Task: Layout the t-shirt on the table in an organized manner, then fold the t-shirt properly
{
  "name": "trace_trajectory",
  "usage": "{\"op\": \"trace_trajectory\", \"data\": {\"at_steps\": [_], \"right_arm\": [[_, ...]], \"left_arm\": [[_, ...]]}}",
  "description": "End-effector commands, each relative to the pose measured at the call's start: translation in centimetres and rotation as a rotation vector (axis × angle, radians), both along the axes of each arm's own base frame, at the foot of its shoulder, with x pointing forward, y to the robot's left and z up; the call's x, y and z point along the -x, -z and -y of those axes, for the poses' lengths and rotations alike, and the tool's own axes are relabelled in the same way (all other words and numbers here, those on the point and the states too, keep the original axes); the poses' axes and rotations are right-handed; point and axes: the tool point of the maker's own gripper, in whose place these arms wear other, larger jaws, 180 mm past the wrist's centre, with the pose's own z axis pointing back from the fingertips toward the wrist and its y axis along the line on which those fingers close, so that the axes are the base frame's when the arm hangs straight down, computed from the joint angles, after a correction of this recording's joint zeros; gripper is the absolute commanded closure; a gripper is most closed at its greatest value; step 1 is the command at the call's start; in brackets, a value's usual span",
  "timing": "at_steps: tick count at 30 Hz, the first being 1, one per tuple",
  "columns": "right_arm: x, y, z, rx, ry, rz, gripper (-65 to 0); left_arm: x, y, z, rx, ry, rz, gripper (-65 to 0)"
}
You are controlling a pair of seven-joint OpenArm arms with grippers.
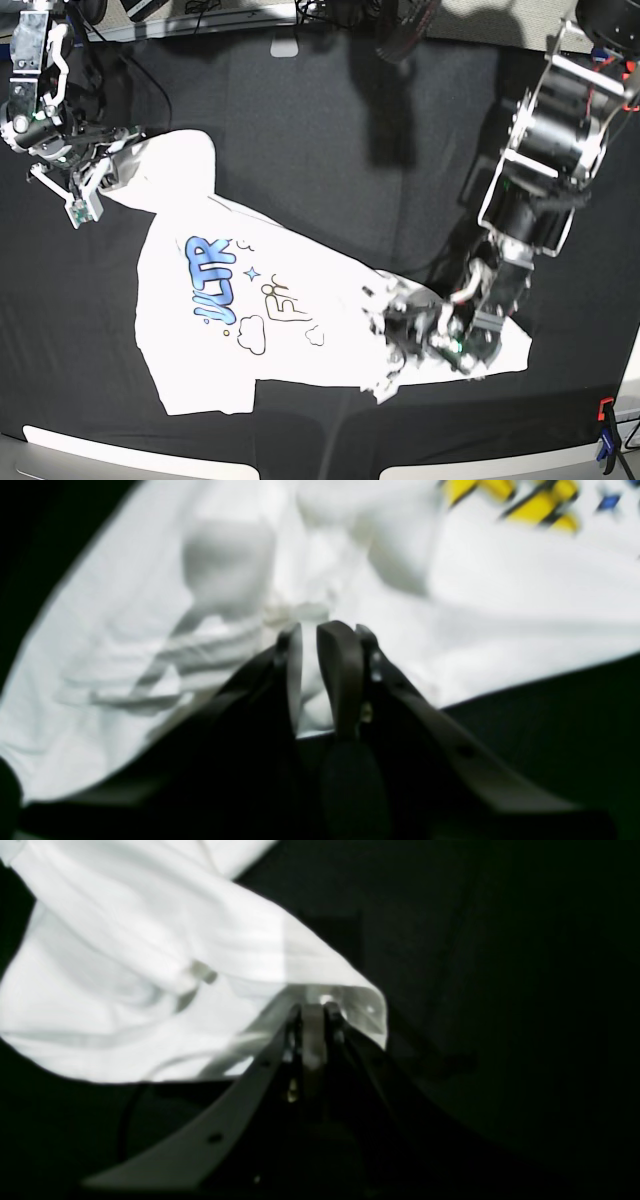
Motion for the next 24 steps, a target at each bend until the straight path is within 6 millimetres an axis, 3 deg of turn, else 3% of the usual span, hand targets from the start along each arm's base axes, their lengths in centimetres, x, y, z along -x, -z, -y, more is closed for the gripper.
{"op": "trace_trajectory", "data": {"at_steps": [1,7,15,24], "right_arm": [[-1.0,-1.3,0.3,0.007,-0.006,0.048,0.0],[-1.0,-1.3,0.3,0.007,-0.005,0.048,0.0],[-1.0,-1.3,0.4,0.008,-0.005,0.046,0.0],[-1.0,-1.3,0.4,0.008,-0.005,0.046,0.0]], "left_arm": [[-0.7,-1.7,1.9,0.042,0.048,0.056,-12.2],[-0.4,0.5,2.6,-0.184,0.223,0.266,-16.7],[-1.8,0.2,2.4,-0.404,0.219,0.471,-20.7],[-2.8,-0.9,1.8,-0.429,0.161,0.538,-20.7]]}}
